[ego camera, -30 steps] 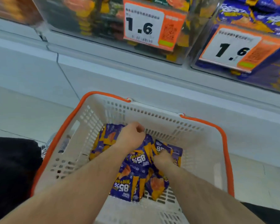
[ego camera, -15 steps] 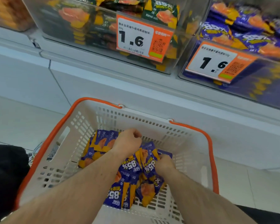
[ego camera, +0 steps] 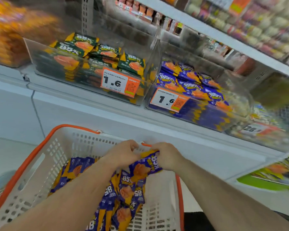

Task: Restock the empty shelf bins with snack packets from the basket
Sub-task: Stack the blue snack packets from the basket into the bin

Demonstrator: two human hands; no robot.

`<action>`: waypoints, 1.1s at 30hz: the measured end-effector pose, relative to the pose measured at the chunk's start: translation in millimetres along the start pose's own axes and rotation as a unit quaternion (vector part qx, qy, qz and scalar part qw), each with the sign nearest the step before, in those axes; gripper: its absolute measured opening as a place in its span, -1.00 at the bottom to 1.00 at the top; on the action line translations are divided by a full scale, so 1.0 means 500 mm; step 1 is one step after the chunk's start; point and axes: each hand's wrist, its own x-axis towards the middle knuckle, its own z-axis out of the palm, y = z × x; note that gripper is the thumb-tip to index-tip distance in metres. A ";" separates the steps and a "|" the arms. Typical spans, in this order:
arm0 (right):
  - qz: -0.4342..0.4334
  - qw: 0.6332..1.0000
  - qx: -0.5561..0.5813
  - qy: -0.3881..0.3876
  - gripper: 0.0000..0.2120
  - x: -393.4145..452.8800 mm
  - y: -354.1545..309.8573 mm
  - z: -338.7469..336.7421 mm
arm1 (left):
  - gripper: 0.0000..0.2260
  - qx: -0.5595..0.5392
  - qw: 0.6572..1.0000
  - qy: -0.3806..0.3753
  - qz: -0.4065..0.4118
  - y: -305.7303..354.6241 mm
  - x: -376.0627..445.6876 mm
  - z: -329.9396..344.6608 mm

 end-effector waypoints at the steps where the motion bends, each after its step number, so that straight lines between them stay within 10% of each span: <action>1: -0.006 1.000 -0.021 0.011 -0.54 -0.001 -0.012 -0.028 | -0.71 0.008 1.000 -0.017 0.015 0.012 -0.007 -0.005; 6: -0.068 0.968 -0.044 0.235 -0.70 -0.009 -0.049 -0.114 | -0.91 0.001 0.993 0.055 0.106 0.056 -0.027 -0.036; 10: -0.078 0.817 0.128 0.557 -0.67 -0.059 -0.064 -0.138 | -0.89 -0.228 0.954 0.134 0.145 0.097 -0.046 -0.063; 20: -0.064 0.793 0.468 0.386 -0.61 -0.093 -0.117 -0.182 | -0.91 -0.358 0.888 0.188 0.221 0.220 -0.076 -0.102; 25: 0.076 0.755 0.478 0.442 -0.67 -0.021 -0.080 -0.305 | -0.60 0.008 0.866 0.403 0.297 0.239 -0.050 -0.160; 28: 0.091 0.706 0.574 0.405 -0.76 0.014 -0.073 -0.370 | -0.40 0.193 0.875 0.378 0.233 0.233 -0.031 -0.185; 30: 0.111 0.744 0.546 0.368 -0.87 0.027 -0.081 -0.393 | -0.35 0.237 0.883 0.350 0.203 0.225 -0.011 -0.185; 33: 0.167 0.910 0.182 0.332 -0.74 0.033 -0.111 -0.393 | -0.34 0.252 0.876 0.355 0.207 0.211 0.012 -0.167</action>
